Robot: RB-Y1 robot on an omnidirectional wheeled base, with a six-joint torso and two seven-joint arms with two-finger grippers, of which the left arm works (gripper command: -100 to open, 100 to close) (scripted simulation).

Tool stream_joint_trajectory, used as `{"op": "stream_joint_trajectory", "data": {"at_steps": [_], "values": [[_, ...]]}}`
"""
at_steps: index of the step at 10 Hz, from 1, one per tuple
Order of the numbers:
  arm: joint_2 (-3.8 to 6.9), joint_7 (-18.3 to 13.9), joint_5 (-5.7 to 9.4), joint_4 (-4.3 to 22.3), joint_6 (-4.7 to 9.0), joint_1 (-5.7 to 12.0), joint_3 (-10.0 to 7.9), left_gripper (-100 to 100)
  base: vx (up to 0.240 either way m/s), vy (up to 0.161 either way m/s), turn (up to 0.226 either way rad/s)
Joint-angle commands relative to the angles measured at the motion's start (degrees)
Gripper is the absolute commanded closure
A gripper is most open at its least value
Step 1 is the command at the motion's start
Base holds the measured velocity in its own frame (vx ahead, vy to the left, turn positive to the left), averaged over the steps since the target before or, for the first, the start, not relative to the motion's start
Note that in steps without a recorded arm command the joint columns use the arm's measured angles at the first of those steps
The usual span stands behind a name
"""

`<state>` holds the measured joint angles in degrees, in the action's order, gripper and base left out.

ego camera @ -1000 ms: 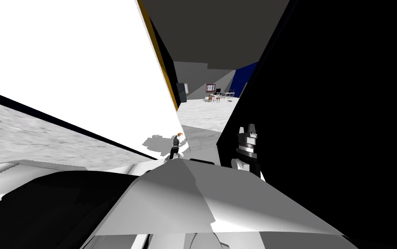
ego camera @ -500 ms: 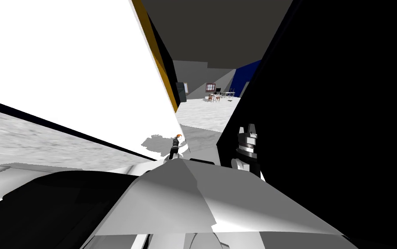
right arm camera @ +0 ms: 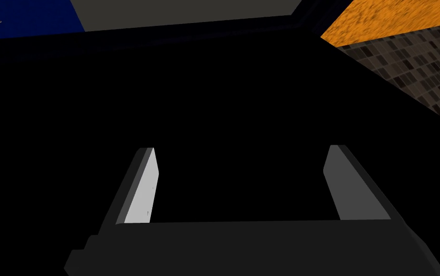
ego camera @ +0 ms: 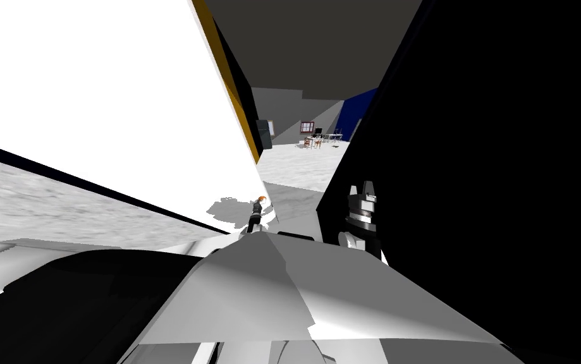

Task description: Pull the door open

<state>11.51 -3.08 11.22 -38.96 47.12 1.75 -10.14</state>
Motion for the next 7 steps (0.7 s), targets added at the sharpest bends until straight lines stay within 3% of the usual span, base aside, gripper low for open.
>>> {"op": "stream_joint_trajectory", "data": {"at_steps": [1, 4, 7], "values": [[0.47, -0.82, -0.27, 0.02, 0.03, -0.50, 0.53, 100, -0.159, 0.015, -0.054], [1.67, -2.64, -0.86, 0.08, 0.35, -0.91, 1.70, 100, -0.186, -0.014, -0.059], [3.44, -5.32, -1.72, 0.16, 0.81, -1.50, 3.42, 100, -0.201, 0.019, -0.127]]}}
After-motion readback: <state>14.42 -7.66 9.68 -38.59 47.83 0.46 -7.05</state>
